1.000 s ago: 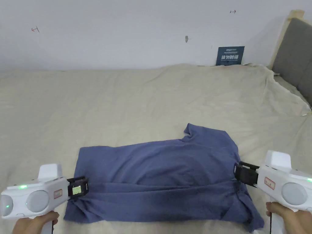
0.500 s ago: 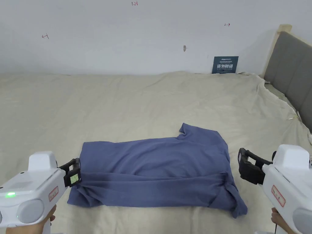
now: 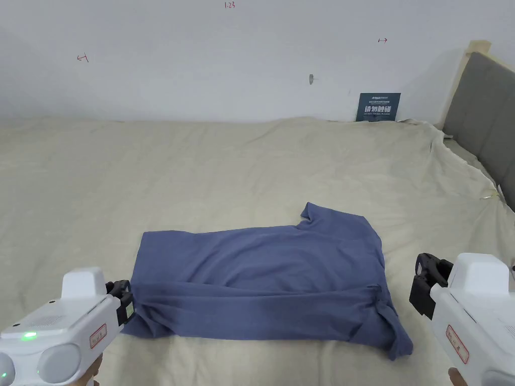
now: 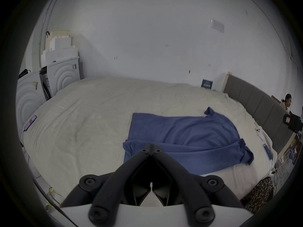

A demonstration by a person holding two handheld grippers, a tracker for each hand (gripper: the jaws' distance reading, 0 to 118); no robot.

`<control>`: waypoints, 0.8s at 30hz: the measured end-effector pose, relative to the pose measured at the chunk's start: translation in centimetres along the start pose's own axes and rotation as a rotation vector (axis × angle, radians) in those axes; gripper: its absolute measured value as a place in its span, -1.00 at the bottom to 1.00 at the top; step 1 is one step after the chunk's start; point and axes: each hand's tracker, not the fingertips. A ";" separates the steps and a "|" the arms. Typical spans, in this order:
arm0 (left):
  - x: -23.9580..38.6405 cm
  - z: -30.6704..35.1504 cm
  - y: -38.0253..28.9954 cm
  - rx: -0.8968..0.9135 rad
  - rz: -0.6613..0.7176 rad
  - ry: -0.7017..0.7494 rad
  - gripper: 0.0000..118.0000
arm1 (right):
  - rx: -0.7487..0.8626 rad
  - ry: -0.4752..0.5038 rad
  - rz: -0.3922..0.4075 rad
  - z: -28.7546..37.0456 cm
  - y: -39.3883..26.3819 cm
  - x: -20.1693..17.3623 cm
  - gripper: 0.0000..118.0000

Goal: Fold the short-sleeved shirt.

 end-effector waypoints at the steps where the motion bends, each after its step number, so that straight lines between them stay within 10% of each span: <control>1: 0.5 -0.3 0.2 -0.030 -0.002 0.013 -1.00 | -0.004 -0.002 0.002 -0.3 0.0 0.1 -1.00; 6: -1.0 -5.7 0.1 -0.199 0.021 0.060 -0.87 | -0.039 0.006 -0.003 -2.0 -0.5 0.2 -1.00; 10: -2.8 -10.3 -1.0 -0.347 0.098 0.078 0.38 | -0.072 0.003 -0.007 -3.6 -1.1 0.1 -1.00; 12: -3.1 -12.0 -1.6 -0.413 0.093 0.100 0.62 | -0.091 0.003 -0.008 -4.3 -1.5 -0.1 -1.00; 18: -2.4 -14.6 -3.3 -0.494 0.062 0.137 0.52 | -0.158 0.001 -0.020 -6.2 -2.9 0.1 -1.00; 24: -0.9 -14.4 -4.3 -0.497 0.022 0.125 -0.39 | -0.260 -0.018 -0.049 -8.0 -5.0 1.0 -1.00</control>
